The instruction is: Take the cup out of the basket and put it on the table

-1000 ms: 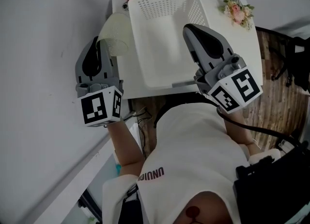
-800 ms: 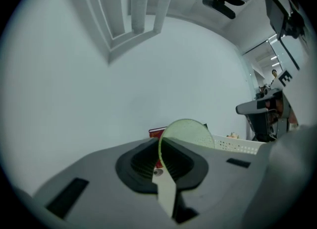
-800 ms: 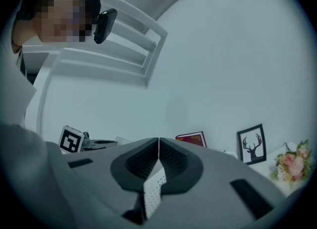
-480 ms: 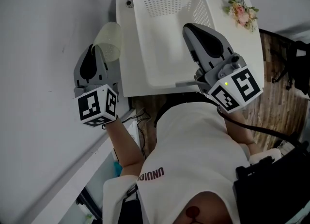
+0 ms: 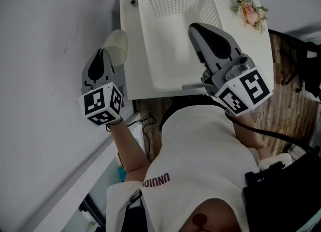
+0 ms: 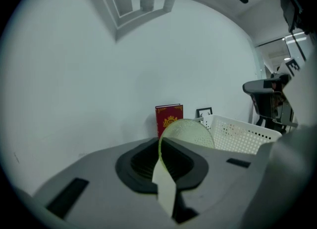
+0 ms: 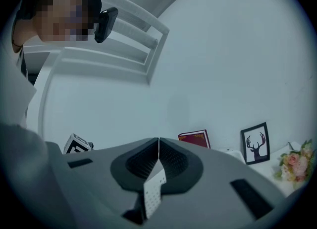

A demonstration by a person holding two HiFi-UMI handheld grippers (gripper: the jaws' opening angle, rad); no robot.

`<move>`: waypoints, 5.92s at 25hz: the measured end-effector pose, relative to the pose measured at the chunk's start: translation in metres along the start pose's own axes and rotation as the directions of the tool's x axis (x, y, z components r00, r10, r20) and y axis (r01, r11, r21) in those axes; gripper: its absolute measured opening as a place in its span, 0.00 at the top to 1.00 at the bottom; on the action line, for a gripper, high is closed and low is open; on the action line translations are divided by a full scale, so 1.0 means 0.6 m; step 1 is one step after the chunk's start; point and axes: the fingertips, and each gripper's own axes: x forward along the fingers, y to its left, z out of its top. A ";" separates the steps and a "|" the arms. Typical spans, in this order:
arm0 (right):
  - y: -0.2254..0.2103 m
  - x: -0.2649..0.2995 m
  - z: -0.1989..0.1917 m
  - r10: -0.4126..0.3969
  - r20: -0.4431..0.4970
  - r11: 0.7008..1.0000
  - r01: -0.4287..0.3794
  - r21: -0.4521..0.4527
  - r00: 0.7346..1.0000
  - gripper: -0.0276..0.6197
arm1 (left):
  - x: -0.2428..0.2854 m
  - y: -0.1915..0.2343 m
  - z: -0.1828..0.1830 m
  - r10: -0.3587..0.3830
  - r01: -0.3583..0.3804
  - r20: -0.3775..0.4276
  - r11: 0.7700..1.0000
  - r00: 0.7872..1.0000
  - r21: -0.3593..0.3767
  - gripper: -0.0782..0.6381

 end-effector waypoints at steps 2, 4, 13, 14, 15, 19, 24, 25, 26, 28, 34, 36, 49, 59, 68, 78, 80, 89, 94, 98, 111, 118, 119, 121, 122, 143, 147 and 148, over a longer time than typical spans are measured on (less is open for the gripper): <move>0.000 -0.001 -0.001 -0.001 -0.001 1.000 0.001 0.001 1.000 0.93 | 0.005 -0.001 -0.014 -0.008 0.008 -0.030 1.000 1.000 -0.010 0.85; -0.001 -0.001 -0.002 -0.002 -0.002 1.000 0.002 0.002 1.000 0.93 | 0.012 -0.003 -0.029 -0.019 0.018 -0.063 1.000 0.998 -0.020 0.85; -0.007 -0.002 -0.002 -0.012 -0.002 1.000 0.012 0.003 1.000 0.93 | 0.036 -0.013 -0.098 -0.070 0.060 -0.203 0.997 0.977 -0.054 0.85; -0.006 -0.002 -0.002 -0.012 -0.003 1.000 0.012 0.003 1.000 0.93 | 0.037 -0.013 -0.104 -0.073 0.062 -0.216 0.996 0.974 -0.057 0.85; -0.006 -0.002 -0.002 -0.011 -0.003 1.000 0.011 0.003 1.000 0.93 | 0.039 -0.013 -0.110 -0.076 0.064 -0.228 0.996 0.971 -0.059 0.85; -0.008 -0.003 -0.004 -0.012 -0.003 1.000 0.012 0.005 1.000 0.93 | 0.044 -0.014 -0.134 -0.086 0.071 -0.280 0.995 0.956 -0.064 0.85; -0.010 -0.003 -0.005 -0.014 -0.005 1.000 0.015 0.006 1.000 0.93 | 0.051 -0.018 -0.166 -0.119 0.097 -0.350 0.992 0.929 -0.079 0.85; -0.010 -0.002 -0.005 -0.015 -0.006 1.000 0.015 0.006 1.000 0.93 | 0.052 -0.018 -0.171 -0.121 0.100 -0.362 0.992 0.924 -0.076 0.85; -0.010 -0.002 -0.006 -0.015 -0.007 1.000 0.015 0.006 1.000 0.93 | 0.053 -0.018 -0.175 -0.123 0.103 -0.371 0.992 0.921 -0.073 0.85; -0.010 -0.001 -0.006 -0.015 -0.008 1.000 0.015 0.009 1.000 0.93 | 0.056 -0.019 -0.182 -0.128 0.110 -0.384 0.992 0.914 -0.069 0.85; -0.009 0.000 -0.007 -0.010 -0.012 1.000 0.011 0.015 1.000 0.93 | 0.063 -0.028 -0.214 -0.163 0.141 -0.445 0.987 0.881 -0.083 0.85; -0.010 0.000 -0.008 -0.011 -0.014 1.000 0.011 0.016 1.000 0.93 | 0.065 -0.031 -0.227 -0.176 0.153 -0.469 0.984 0.865 -0.087 0.85; -0.018 -0.003 -0.009 -0.027 -0.017 1.000 0.027 0.015 0.999 0.93 | 0.074 -0.044 -0.285 -0.211 0.190 -0.588 0.977 0.781 -0.097 0.85; -0.019 -0.007 -0.008 -0.034 -0.017 0.999 0.034 0.011 0.999 0.93 | 0.077 -0.054 -0.315 -0.234 0.222 -0.667 0.969 0.707 -0.106 0.85; -0.021 -0.007 -0.007 -0.046 -0.018 0.999 0.046 0.013 0.999 0.93 | 0.081 -0.053 -0.327 -0.226 0.220 -0.701 0.970 0.677 -0.101 0.85; -0.030 -0.005 -0.008 -0.063 -0.025 0.998 0.064 0.015 0.998 0.93 | 0.085 -0.058 -0.342 -0.237 0.236 -0.741 0.966 0.629 -0.108 0.85; -0.032 -0.004 -0.008 -0.065 -0.026 0.998 0.065 0.014 0.998 0.93 | 0.086 -0.060 -0.345 -0.245 0.241 -0.746 0.963 0.619 -0.116 0.85; -0.036 -0.004 -0.009 -0.067 -0.023 0.998 0.068 0.016 0.997 0.93 | 0.090 -0.063 -0.350 -0.270 0.266 -0.748 0.955 0.607 -0.129 0.85; -0.036 -0.002 -0.009 -0.063 -0.024 0.998 0.063 0.022 0.998 0.93 | 0.090 -0.064 -0.349 -0.278 0.276 -0.750 0.952 0.600 -0.133 0.85; -0.037 -0.002 -0.011 -0.062 -0.024 0.998 0.063 0.022 0.998 0.93 | 0.089 -0.072 -0.347 -0.302 0.302 -0.749 0.943 0.590 -0.143 0.84; -0.053 0.004 -0.010 -0.062 -0.028 0.997 0.063 0.033 0.998 0.93 | 0.096 -0.067 -0.309 -0.271 0.307 -0.743 0.947 0.612 -0.093 0.78; -0.053 0.011 -0.009 -0.045 -0.030 0.998 0.046 0.037 0.999 0.93 | 0.093 -0.064 -0.282 -0.262 0.304 -0.725 0.950 0.637 -0.075 0.78; -0.053 0.011 -0.009 -0.042 -0.031 0.998 0.044 0.037 0.999 0.93 | 0.093 -0.065 -0.277 -0.263 0.305 -0.719 0.949 0.644 -0.074 0.78; -0.052 0.012 -0.010 -0.037 -0.031 0.999 0.038 0.037 0.999 0.93 | 0.091 -0.065 -0.267 -0.265 0.304 -0.703 0.950 0.660 -0.073 0.78; -0.051 0.012 -0.009 -0.034 -0.032 0.999 0.035 0.037 0.999 0.93 | 0.090 -0.066 -0.261 -0.267 0.303 -0.693 0.950 0.670 -0.073 0.78; -0.026 0.005 -0.008 0.021 -0.035 0.999 -0.020 0.026 0.999 0.93 | 0.055 -0.045 -0.078 -0.154 0.151 -0.213 0.988 0.965 -0.026 0.87; -0.026 0.004 -0.012 0.012 -0.043 1.000 -0.011 0.016 0.999 0.93 | 0.036 -0.045 -0.035 -0.096 0.099 -0.080 0.994 0.992 0.043 0.87; -0.026 0.004 -0.013 0.011 -0.045 1.000 -0.010 0.016 0.999 0.93 | 0.031 -0.046 -0.025 -0.082 0.085 -0.044 0.995 0.996 0.060 0.87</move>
